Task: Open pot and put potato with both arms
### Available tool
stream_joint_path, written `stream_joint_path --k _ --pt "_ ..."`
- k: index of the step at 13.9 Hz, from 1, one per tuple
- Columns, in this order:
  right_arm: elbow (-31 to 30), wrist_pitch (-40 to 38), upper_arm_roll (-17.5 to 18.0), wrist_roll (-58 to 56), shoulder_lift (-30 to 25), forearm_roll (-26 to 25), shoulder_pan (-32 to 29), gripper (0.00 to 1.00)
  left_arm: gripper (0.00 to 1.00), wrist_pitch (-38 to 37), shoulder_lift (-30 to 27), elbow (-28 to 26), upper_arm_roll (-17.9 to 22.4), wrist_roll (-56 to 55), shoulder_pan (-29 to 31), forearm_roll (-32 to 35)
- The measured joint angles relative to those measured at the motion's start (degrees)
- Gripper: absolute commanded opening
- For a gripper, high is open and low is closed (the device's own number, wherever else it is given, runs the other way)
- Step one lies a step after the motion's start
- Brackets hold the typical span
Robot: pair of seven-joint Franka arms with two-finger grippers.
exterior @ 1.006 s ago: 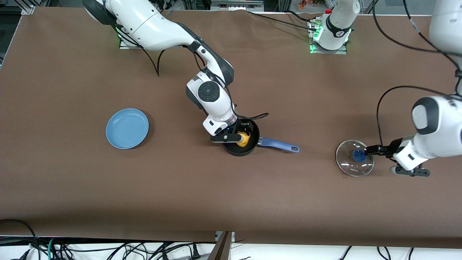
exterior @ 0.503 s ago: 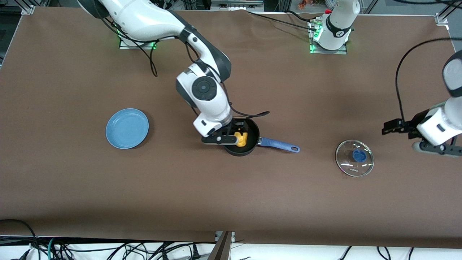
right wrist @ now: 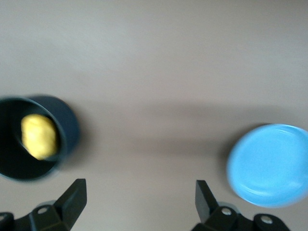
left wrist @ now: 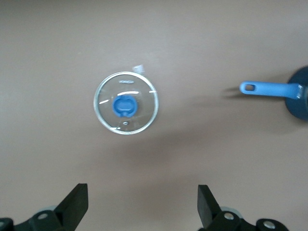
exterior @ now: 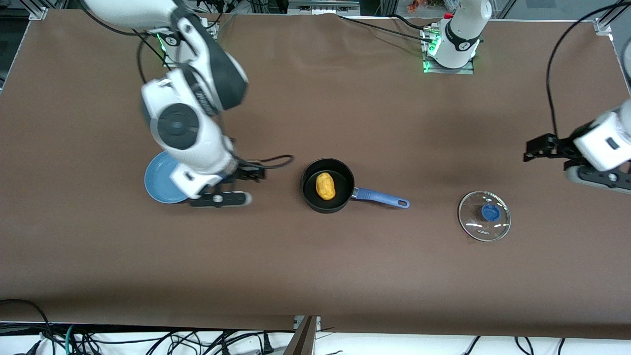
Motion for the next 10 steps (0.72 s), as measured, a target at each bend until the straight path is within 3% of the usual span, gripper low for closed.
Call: stream_joint_path --k 3,7,10 --pt "-0.01 -5.02 -0.23 -9.72 -3.4 -0.14 -7.12 1.0 1.0 -1.0 -3.47 -1.49 6.85 -0.53 -8.44 0.69" --pt "-0.06 -8.92 -0.87 -20.21 -8.06 -0.18 -15.57 1.0 1.0 -0.37 -9.33 -8.47 17.33 -1.97 -15.59 -0.65" --pt "-2.39 -10.36 -1.76 -21.03 -13.23 -0.21 -19.16 1.0 1.0 0.24 -10.8 -10.18 18.83 -2.95 -16.74 -1.12"
